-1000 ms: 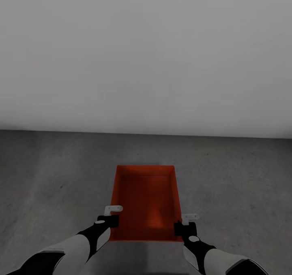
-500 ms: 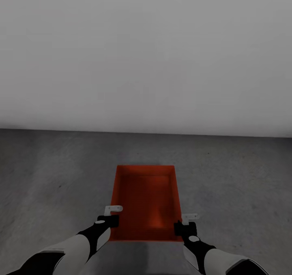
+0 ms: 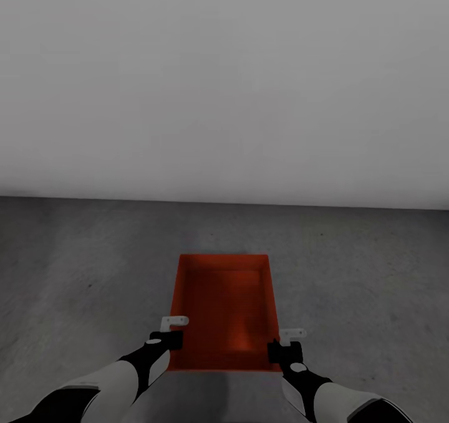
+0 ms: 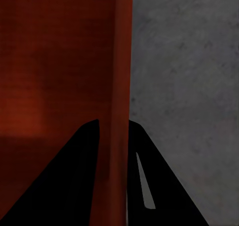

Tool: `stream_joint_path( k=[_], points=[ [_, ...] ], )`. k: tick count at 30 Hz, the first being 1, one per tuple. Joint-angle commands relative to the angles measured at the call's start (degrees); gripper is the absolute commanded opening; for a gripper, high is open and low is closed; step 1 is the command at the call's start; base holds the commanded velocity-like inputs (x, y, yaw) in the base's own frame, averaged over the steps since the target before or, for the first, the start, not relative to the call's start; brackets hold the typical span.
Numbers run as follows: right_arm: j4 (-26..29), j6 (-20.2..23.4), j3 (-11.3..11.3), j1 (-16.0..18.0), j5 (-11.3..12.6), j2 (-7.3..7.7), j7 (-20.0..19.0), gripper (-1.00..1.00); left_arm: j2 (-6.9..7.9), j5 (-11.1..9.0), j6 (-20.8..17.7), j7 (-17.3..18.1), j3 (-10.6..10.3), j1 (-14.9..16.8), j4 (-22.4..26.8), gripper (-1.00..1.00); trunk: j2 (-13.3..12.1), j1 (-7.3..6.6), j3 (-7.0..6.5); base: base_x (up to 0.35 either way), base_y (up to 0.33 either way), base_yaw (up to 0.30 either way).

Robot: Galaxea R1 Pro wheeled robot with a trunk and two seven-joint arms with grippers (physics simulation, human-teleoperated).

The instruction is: Move the two storage containers from the living room to the garage. In the garage, place one container on the floor and stack the other container on top of it (either order is fine).

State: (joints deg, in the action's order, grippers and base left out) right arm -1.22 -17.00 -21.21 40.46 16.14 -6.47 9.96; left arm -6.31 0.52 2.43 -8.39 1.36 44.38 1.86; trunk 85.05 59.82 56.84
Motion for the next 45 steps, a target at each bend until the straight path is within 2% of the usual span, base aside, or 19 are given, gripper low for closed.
stream_joint_path(
  k=[1,14,45],
  points=[
    [0.1,-2.5,2.5,0.1,-0.1,-0.05,0.1,-1.0,2.35,-0.1,0.2,-0.8,2.0,0.0,-0.2,-1.0,0.4,0.22,0.21,0.0,0.0,0.0],
    [0.1,-2.5,2.5,0.1,-0.1,-0.04,0.1,-1.0,2.35,-0.1,0.2,-0.8,2.0,0.0,-0.2,-1.0,5.6,3.08,1.89,0.0,0.0,0.0],
    [0.1,-2.5,2.5,0.1,-0.2,-0.07,0.1,-1.0,2.35,0.0,0.2,-0.8,2.0,0.0,-0.2,-1.0,18.1,9.89,7.43,0.0,0.0,0.0]
  ],
)
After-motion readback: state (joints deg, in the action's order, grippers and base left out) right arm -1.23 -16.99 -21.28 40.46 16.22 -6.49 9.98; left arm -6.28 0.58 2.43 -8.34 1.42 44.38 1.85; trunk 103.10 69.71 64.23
